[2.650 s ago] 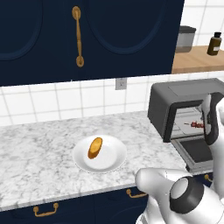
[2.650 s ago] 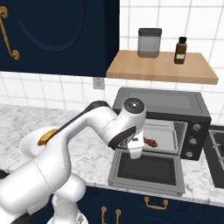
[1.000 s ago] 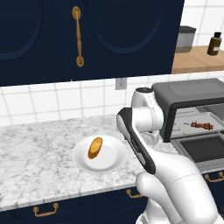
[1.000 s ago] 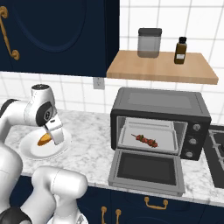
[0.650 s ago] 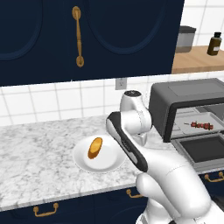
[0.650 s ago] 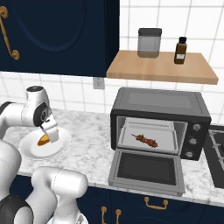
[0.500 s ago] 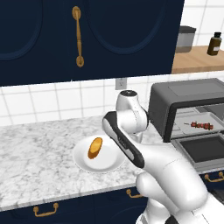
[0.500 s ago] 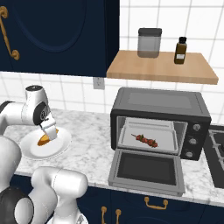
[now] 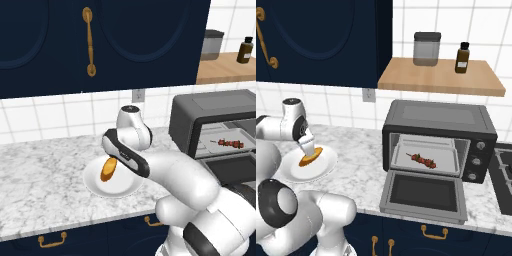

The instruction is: Pick up the kebab skewer and baguette bread, and place them inside the toaster oven. Close the toaster oven door and start by setting the timer.

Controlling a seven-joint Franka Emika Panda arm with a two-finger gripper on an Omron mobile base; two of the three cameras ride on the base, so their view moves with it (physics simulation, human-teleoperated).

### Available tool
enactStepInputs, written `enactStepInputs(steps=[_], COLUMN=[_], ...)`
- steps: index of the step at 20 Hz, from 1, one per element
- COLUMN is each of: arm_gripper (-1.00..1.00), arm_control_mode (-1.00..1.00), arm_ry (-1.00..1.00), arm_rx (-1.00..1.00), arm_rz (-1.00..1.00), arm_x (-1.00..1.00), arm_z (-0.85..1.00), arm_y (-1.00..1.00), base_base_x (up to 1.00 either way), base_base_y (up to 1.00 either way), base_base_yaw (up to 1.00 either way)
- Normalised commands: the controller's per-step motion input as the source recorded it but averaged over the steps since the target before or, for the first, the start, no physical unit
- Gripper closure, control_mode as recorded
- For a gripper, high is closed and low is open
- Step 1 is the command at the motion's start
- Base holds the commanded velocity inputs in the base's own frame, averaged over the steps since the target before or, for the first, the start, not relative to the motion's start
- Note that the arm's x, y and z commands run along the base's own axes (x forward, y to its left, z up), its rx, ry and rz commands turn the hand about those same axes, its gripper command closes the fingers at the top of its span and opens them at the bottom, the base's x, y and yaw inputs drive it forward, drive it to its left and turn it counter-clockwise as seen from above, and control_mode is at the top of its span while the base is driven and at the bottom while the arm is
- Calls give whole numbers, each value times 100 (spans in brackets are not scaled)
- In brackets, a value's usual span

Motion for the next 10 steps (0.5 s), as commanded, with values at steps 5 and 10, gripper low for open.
enactStepInputs(steps=[5, 10], arm_gripper=[-100, -100], arm_control_mode=[-100, -100], arm_ry=[-3, -4], arm_rx=[0, 0], arm_rz=[7, 4], arm_x=[29, 38], arm_z=[-53, -36], arm_y=[28, 15], base_base_x=[0, 0], base_base_y=[0, 0], base_base_yaw=[0, 0])
